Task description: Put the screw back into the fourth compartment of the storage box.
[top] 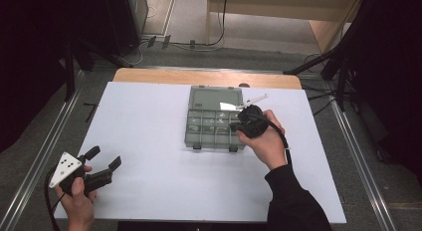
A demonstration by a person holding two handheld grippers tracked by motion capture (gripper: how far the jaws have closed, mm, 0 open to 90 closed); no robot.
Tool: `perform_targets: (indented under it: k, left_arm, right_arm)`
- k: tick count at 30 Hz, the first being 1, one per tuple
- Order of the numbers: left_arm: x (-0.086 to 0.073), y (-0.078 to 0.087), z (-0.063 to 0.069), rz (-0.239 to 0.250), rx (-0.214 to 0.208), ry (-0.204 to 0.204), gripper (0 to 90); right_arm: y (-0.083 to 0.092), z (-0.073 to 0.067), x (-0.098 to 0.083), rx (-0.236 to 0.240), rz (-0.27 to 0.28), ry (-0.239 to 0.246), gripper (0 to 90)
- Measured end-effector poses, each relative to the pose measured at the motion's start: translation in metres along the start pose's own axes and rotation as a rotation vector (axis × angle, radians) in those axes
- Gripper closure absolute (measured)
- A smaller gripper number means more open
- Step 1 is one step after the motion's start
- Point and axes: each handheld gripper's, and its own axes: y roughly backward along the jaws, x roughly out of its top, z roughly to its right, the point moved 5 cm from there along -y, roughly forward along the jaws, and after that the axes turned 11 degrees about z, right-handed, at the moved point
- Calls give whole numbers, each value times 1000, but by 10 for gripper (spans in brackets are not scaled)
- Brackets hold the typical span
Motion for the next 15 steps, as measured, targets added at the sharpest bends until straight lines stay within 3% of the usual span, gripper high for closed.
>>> perform_targets:
  k: [15]
  left_arm:
    - [0,0,-1,-2,3,3,163]
  right_arm:
    - [-19,21,7,-35,-33,-30,900]
